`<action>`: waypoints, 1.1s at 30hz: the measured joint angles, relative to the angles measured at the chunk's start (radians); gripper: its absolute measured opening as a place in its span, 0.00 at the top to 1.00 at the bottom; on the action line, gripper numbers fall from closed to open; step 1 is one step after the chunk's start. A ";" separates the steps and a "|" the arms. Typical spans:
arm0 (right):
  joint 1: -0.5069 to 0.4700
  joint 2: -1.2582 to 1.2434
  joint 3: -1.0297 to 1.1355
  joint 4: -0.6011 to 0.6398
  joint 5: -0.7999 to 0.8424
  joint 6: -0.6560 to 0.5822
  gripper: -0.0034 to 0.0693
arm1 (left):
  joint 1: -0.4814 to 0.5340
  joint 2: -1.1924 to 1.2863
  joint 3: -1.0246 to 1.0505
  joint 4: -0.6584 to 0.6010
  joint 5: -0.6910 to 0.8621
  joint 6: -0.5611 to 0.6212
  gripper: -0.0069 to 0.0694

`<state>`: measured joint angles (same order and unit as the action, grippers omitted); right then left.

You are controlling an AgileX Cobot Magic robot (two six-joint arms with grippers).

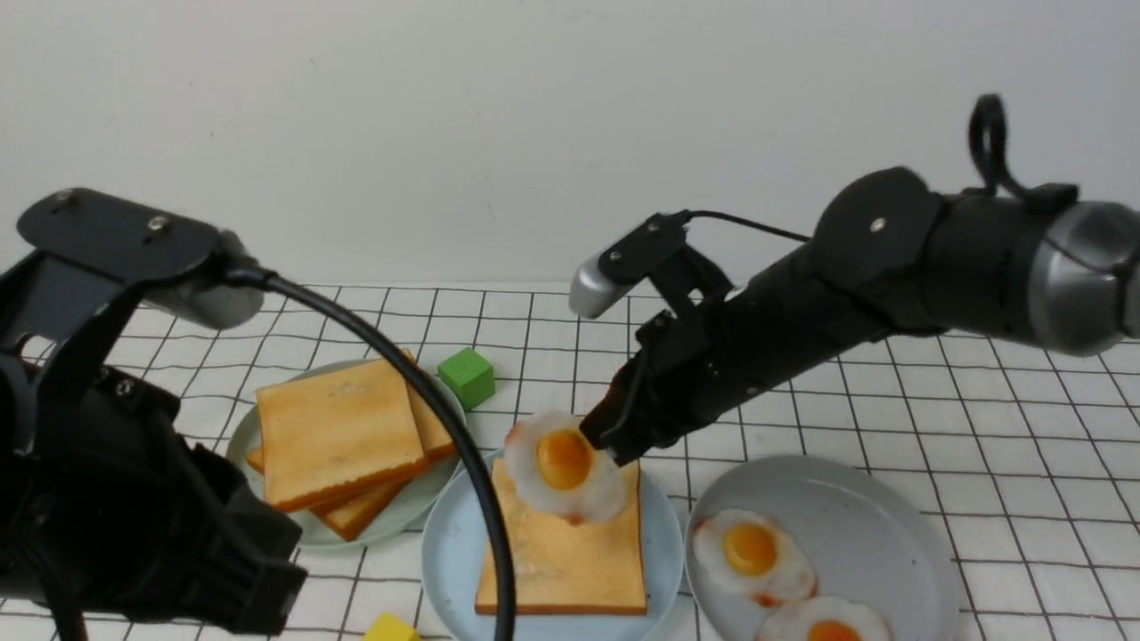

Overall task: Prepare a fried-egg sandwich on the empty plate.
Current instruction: Use the right arm to place the fried egg on the slice of bread in the middle, then use the left arm to grab a slice of bread

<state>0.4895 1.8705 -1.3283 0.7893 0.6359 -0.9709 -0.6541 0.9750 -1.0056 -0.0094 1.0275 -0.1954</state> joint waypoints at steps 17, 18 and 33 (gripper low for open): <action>-0.059 -0.321 -0.036 -0.019 0.183 0.057 0.34 | 0.132 0.070 0.000 0.230 -0.203 -0.275 0.69; -0.059 -0.330 -0.039 -0.019 0.183 0.059 0.34 | 0.140 0.075 0.000 0.227 -0.204 -0.275 0.70; -0.110 -0.699 -0.005 -0.099 0.432 0.226 0.34 | 0.819 0.541 0.000 -0.692 -0.207 0.373 0.58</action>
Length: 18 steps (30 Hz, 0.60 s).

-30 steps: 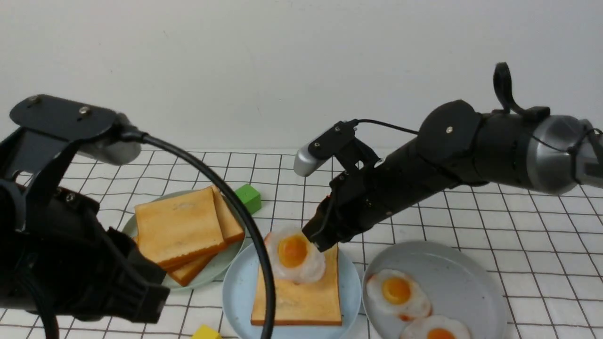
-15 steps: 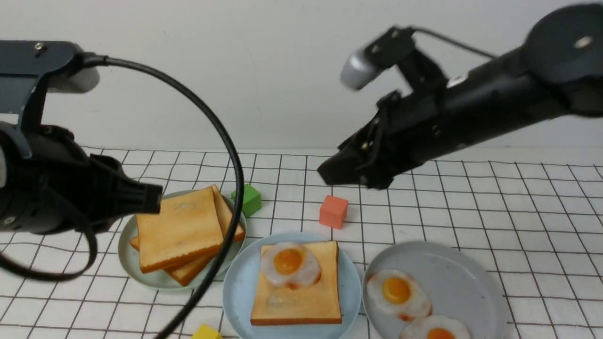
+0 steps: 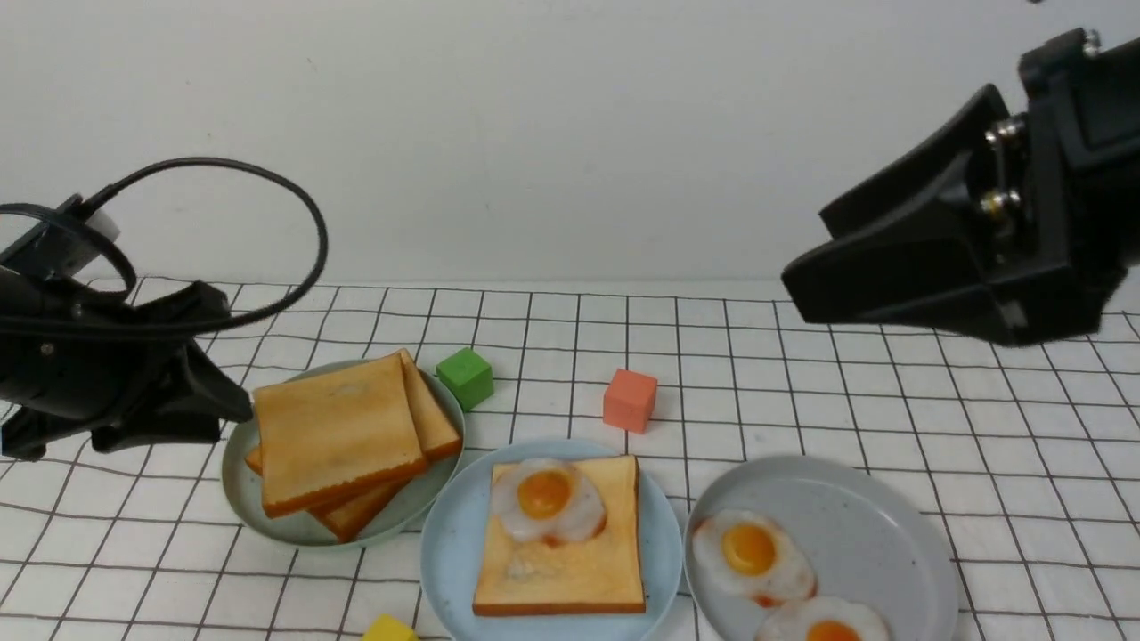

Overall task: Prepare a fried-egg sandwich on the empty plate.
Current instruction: Use the left arm to grab a slice of bread

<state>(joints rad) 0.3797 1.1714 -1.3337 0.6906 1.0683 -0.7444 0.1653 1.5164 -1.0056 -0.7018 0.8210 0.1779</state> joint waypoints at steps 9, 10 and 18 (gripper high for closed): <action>0.000 -0.100 0.105 0.006 -0.001 -0.014 0.33 | 0.013 0.176 -0.001 -0.075 -0.084 0.201 0.36; 0.000 -0.107 0.107 0.005 -0.001 -0.016 0.33 | 0.013 0.197 -0.001 -0.086 -0.100 0.216 0.36; 0.000 -0.123 0.113 -0.125 -0.001 0.150 0.33 | 0.013 0.321 -0.001 -0.322 -0.140 0.425 0.41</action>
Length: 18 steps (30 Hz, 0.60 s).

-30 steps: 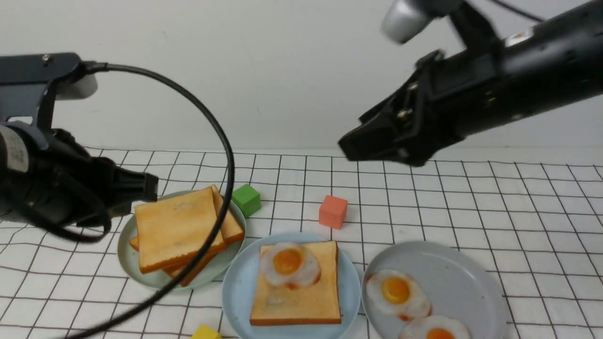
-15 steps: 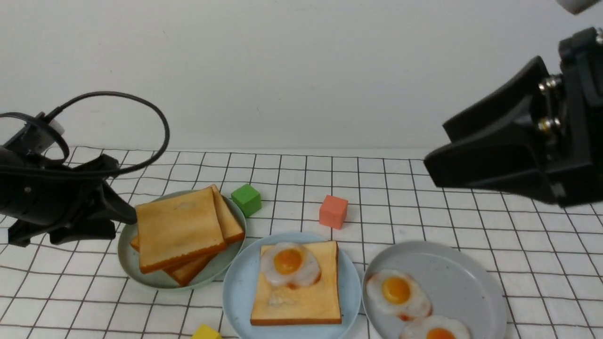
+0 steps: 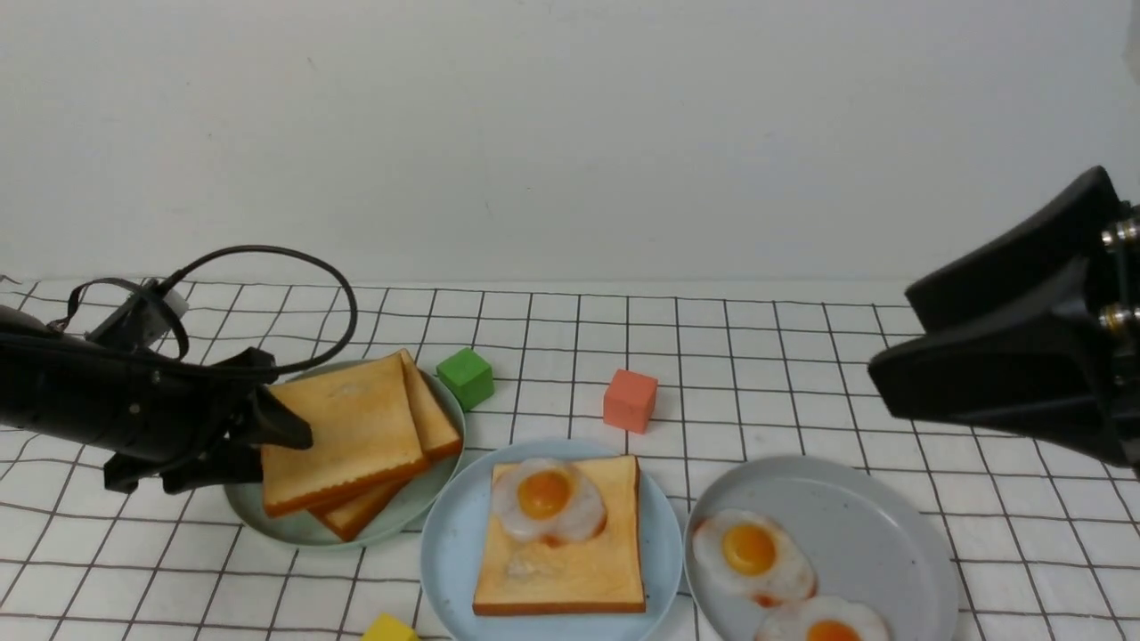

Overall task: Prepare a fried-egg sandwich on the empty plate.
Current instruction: Use the left arm to grab a slice of bread

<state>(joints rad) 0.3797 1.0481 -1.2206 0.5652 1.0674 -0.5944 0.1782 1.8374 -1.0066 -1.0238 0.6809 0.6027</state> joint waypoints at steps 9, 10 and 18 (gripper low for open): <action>0.000 -0.002 0.001 -0.187 0.022 0.200 0.33 | 0.000 0.029 0.000 -0.080 0.000 0.105 0.69; 0.000 -0.003 0.001 -0.186 0.022 0.200 0.33 | 0.000 0.029 0.000 -0.080 0.000 0.108 0.73; 0.000 -0.021 0.001 -0.175 0.023 0.200 0.33 | 0.001 0.009 0.000 -0.054 0.015 0.113 0.86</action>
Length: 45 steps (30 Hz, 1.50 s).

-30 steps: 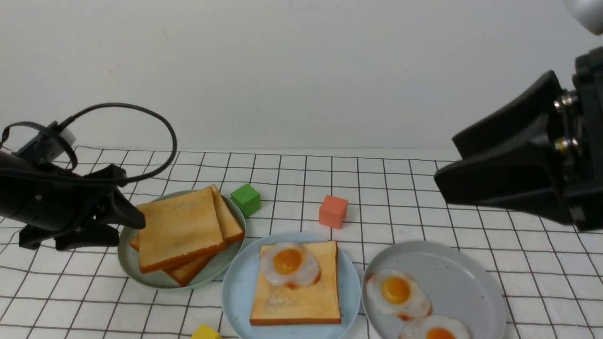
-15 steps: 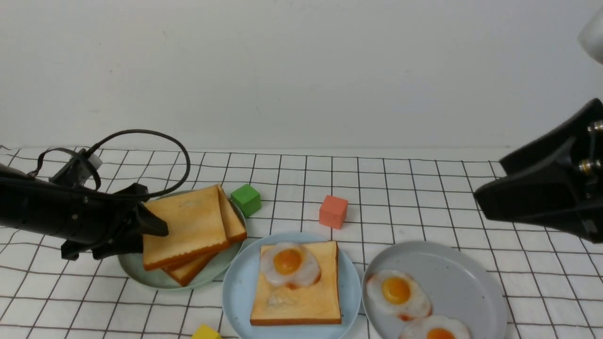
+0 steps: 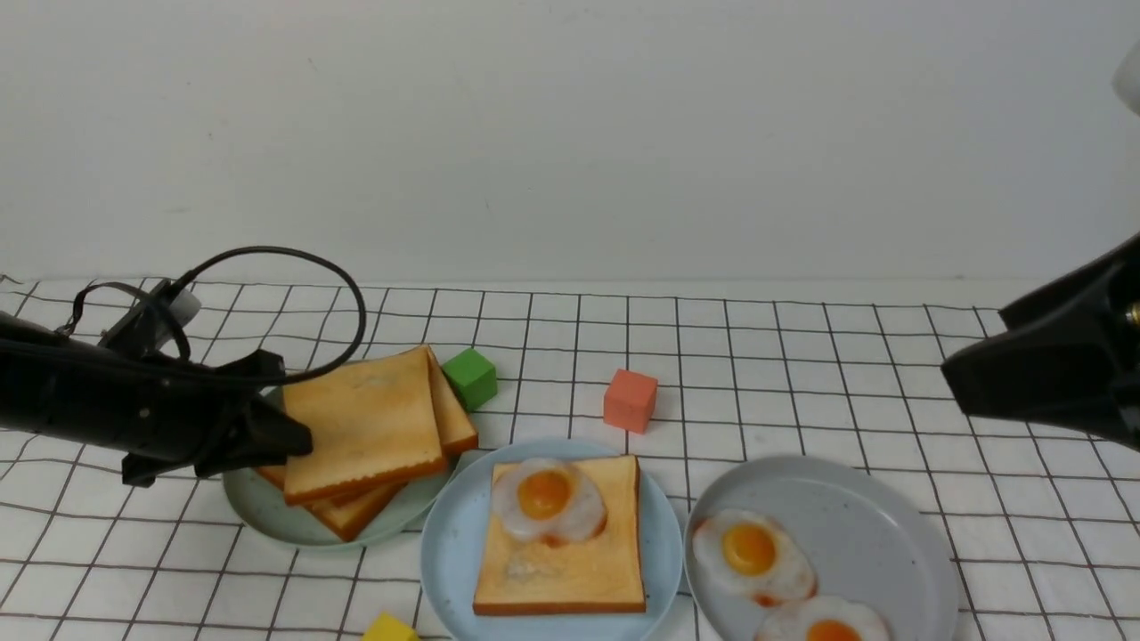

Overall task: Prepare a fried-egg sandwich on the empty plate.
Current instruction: Use the left arm to grab a slice of bread, then use the left arm to place a slice of bread on the fried egg in the middle

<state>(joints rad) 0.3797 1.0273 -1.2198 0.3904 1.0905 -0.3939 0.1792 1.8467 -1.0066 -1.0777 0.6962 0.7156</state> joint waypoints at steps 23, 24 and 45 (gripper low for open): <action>0.000 -0.010 0.000 0.153 0.112 -0.180 0.33 | -0.327 -0.255 0.093 -0.037 0.007 0.033 0.86; 0.000 -0.010 0.000 0.153 0.112 -0.180 0.33 | -0.349 -0.234 0.094 -0.043 -0.020 0.033 0.86; 0.000 -0.018 0.000 0.142 0.139 -0.177 0.44 | -0.427 -0.096 0.096 -0.060 -0.153 -0.069 0.41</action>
<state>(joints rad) 0.3797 1.0089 -1.2198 0.5325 1.2296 -0.5712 -0.2474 1.7508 -0.9110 -1.1376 0.5432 0.6464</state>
